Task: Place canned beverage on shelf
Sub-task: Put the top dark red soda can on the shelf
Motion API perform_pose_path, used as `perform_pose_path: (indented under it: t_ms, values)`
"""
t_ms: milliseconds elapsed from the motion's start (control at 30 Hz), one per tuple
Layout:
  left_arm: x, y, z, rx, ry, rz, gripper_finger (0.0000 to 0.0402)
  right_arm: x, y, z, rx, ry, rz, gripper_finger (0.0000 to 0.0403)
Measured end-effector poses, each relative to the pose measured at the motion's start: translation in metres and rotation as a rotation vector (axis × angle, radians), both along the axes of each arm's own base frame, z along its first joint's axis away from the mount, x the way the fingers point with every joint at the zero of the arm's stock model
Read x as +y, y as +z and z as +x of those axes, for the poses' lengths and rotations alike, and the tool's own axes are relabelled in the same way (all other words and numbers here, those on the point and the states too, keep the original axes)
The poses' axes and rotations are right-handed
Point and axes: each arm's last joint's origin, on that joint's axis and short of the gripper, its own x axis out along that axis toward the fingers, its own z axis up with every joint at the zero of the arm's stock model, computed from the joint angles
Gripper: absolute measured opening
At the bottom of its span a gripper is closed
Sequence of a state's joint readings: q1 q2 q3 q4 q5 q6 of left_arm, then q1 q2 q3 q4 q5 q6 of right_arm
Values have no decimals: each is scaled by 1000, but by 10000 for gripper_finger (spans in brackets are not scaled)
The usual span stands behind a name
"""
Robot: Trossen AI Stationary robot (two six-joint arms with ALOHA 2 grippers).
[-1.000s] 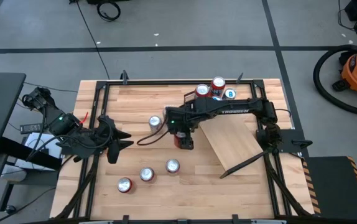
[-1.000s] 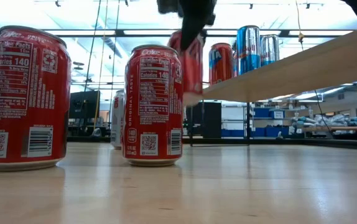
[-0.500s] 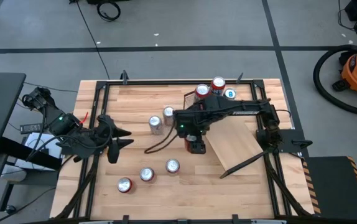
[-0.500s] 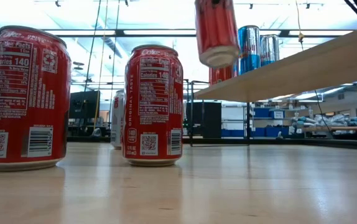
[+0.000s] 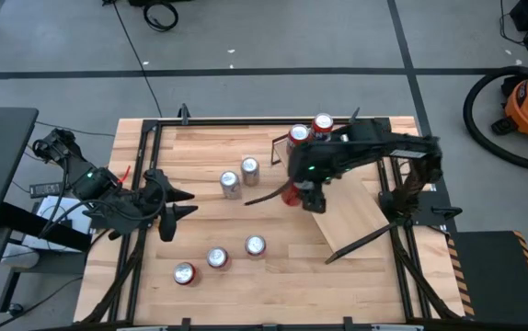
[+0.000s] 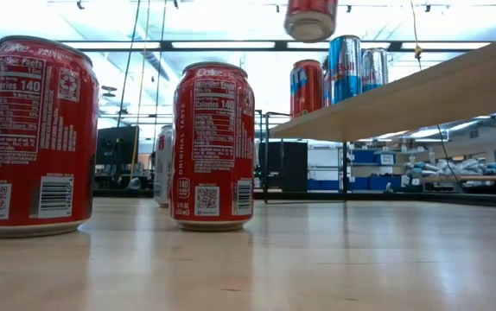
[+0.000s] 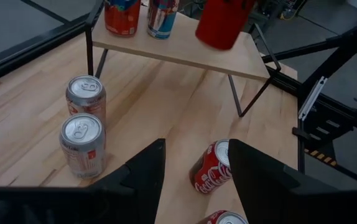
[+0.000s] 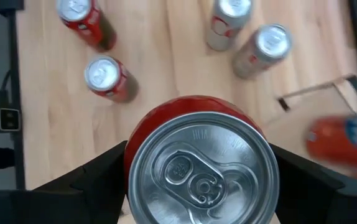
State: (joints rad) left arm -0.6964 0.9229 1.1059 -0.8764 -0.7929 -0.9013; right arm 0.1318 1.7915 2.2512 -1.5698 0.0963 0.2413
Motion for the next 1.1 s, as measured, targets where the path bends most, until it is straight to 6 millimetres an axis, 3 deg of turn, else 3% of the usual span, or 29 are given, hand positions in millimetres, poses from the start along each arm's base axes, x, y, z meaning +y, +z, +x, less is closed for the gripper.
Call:
perform_pose_path:
  t_ms: [200, 500, 700, 1100]
  values:
    - [0, 0, 0, -1, 2, -3, 185, -6, 3, -41, 12, -31, -17, 325]
    - [0, 0, 0, -7, 12, 3, 185, -19, -16, -97, 62, -120, -56, 325]
    - [1, 0, 0, -12, 22, 9, 185, -32, -37, -113, 129, -175, -72, 325]
    - [1, 0, 0, -15, 26, 0, 185, -57, -63, -117, 243, -193, -82, 325]
